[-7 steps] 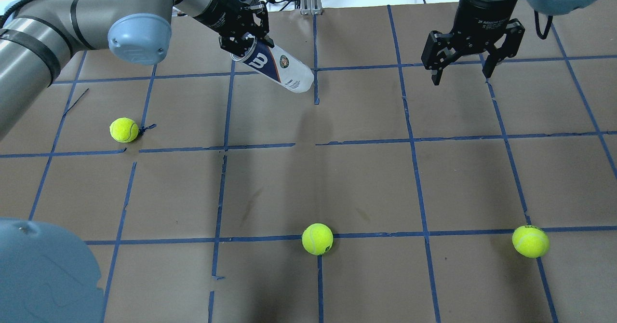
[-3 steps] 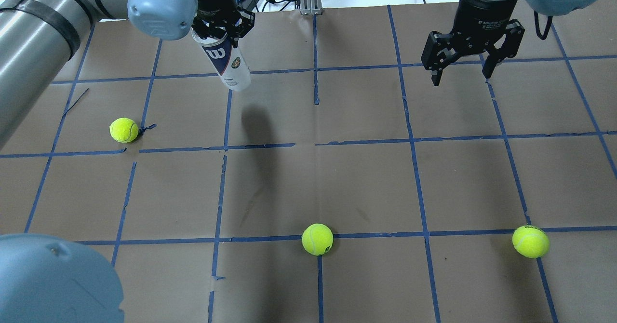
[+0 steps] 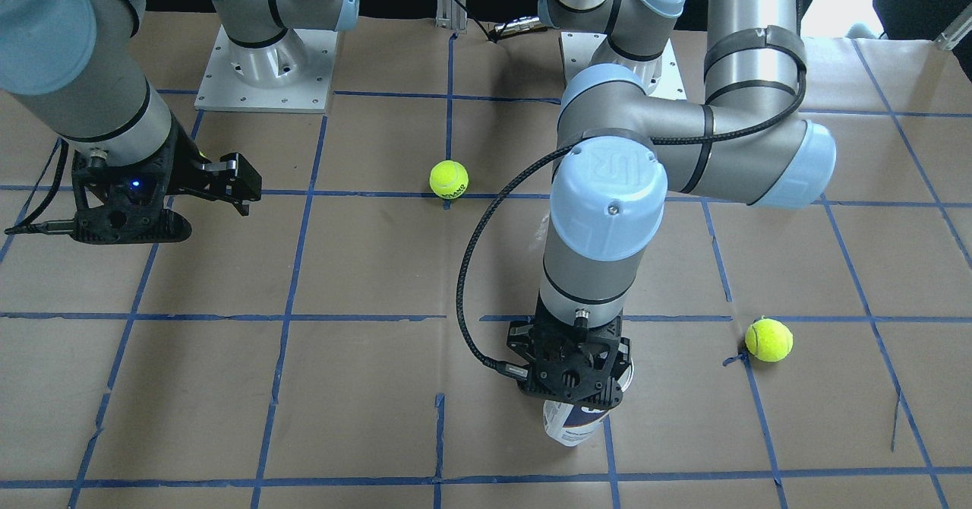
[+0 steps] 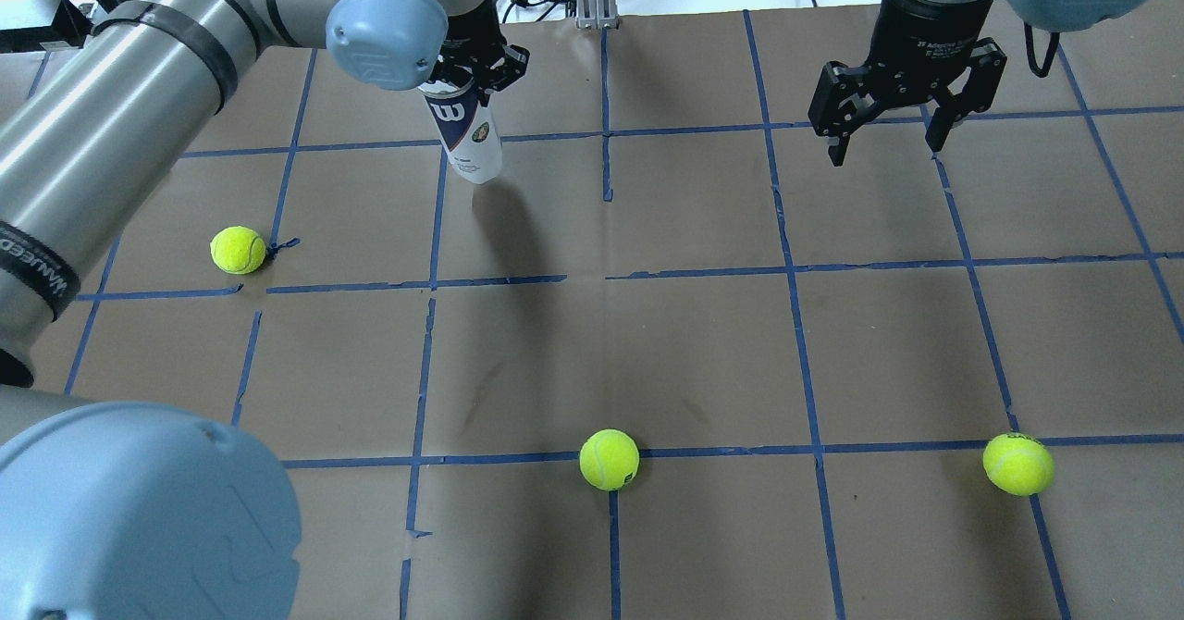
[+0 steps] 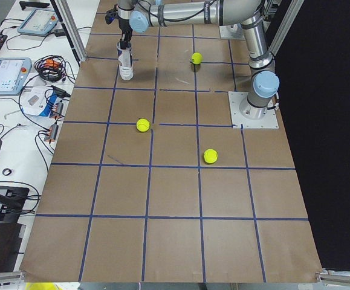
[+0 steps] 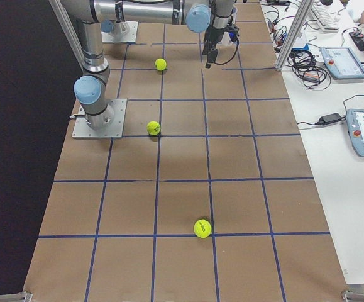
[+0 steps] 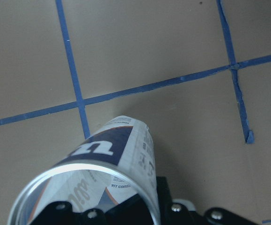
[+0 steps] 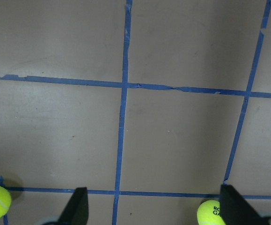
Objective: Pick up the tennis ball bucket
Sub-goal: 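Lift the tube with the left gripper and rotate it upright, then set the tube upright on the table and open the left gripper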
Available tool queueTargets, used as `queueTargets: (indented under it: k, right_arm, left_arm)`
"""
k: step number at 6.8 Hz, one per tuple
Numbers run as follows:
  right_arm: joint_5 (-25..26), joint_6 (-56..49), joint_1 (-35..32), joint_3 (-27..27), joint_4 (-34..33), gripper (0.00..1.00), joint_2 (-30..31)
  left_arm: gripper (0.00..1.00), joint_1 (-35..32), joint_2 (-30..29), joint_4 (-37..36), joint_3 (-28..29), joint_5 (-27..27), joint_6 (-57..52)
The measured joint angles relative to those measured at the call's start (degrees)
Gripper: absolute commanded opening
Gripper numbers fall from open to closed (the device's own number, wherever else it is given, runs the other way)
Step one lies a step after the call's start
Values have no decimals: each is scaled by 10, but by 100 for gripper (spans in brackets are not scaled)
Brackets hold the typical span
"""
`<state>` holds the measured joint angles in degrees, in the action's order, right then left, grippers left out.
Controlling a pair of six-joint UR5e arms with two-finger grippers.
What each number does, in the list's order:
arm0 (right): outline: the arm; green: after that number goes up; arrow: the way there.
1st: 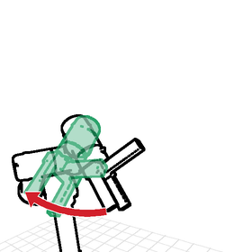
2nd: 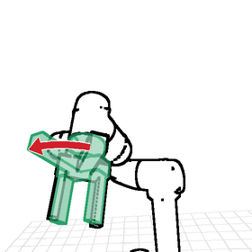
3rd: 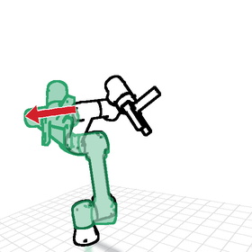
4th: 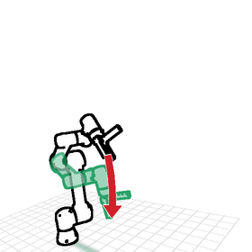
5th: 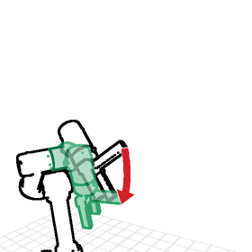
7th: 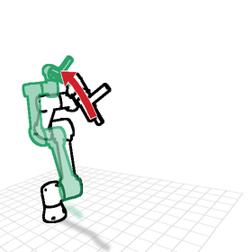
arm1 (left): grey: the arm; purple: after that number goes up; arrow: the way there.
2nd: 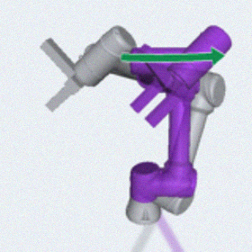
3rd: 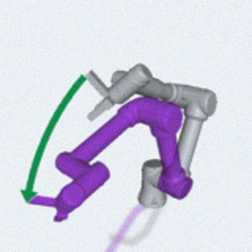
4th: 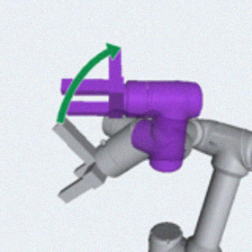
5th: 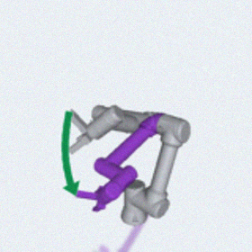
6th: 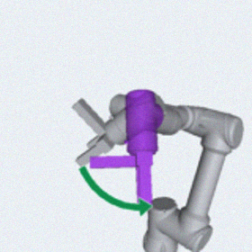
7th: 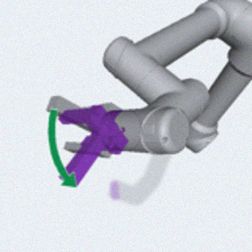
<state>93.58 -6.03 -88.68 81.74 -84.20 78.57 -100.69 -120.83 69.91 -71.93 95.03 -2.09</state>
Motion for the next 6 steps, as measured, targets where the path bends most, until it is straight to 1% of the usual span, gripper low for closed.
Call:
queueTargets:
  k: [1, 2, 4, 6]
  right_arm:
    - [0, 0, 0, 0, 0, 100, 0]
    - [-1, 0, 0, 0, 0, 100, 0]
    - [0, 0, 0, -2, -2, 100, -1]
    - [0, 3, 1, -5, -3, 100, 1]
  left_arm:
    - [20, -3, -8, -6, 0, 0, -1]
    - [99, -4, -12, -10, 0, 0, -1]
    - [100, -5, -15, -13, -2, 0, -2]
    - [100, -5, 0, -10, 1, 1, -1]
